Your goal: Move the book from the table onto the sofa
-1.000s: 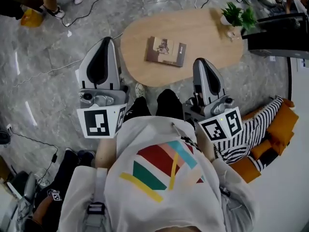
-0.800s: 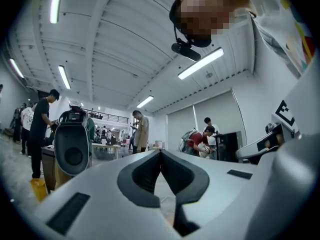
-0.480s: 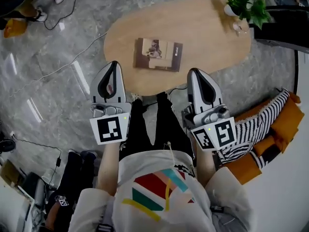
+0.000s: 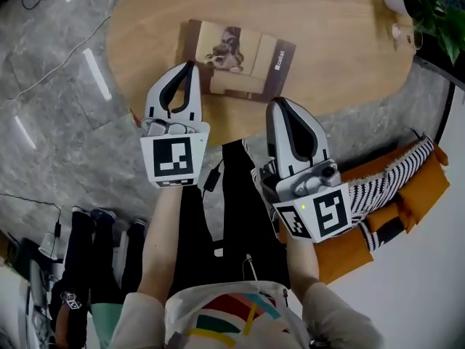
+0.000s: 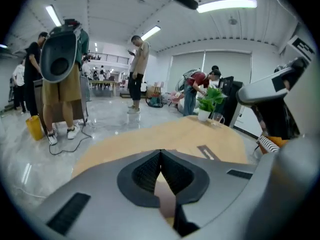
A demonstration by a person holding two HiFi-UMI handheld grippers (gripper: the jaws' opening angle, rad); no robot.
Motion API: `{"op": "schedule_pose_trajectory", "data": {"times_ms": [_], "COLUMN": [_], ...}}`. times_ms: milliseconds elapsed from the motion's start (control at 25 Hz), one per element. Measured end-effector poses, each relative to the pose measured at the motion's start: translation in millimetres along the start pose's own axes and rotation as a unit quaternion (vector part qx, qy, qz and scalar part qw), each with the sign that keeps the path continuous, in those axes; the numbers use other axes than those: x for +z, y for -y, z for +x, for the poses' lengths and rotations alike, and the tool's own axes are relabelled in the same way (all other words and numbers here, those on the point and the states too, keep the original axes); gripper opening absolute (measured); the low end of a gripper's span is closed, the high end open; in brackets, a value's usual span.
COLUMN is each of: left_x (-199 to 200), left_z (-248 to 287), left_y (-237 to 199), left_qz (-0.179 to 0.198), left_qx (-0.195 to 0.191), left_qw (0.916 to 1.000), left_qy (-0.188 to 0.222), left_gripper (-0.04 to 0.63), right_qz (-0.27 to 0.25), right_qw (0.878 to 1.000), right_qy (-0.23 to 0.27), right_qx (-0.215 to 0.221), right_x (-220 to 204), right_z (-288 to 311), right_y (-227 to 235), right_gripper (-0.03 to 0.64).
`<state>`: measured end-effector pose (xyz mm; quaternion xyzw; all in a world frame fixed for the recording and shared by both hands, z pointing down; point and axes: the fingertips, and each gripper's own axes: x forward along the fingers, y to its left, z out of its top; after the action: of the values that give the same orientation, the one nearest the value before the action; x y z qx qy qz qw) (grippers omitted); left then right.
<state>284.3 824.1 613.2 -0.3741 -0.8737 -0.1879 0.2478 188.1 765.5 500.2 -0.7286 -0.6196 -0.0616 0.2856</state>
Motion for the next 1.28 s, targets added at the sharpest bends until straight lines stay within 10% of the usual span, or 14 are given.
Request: {"op": "schedule_pose_trajectory", "data": {"times_ms": [240, 760, 1280], "left_x": [-56, -74, -93], "left_z": [16, 32, -21], "left_y": [-9, -9, -120], "left_qz": [-0.002, -0.01, -0.044], "left_qx": [0.026, 0.019, 0.134], "left_qw": [0.9972, 0.9962, 0.9867], "left_qy": [-0.071, -0.084, -0.08], "left_gripper": [0.008, 0.008, 0.008], "right_qz": [0.01, -0.006, -0.037], "right_qw": [0.999, 0.998, 0.995], "right_qy": [-0.037, -0.051, -0.056], "right_qx": [0.015, 0.045, 0.069], "right_x": [-54, -57, -53], "right_z": [20, 40, 57], "right_y": [1, -15, -55], "right_gripper": [0.011, 0.011, 0.011]}}
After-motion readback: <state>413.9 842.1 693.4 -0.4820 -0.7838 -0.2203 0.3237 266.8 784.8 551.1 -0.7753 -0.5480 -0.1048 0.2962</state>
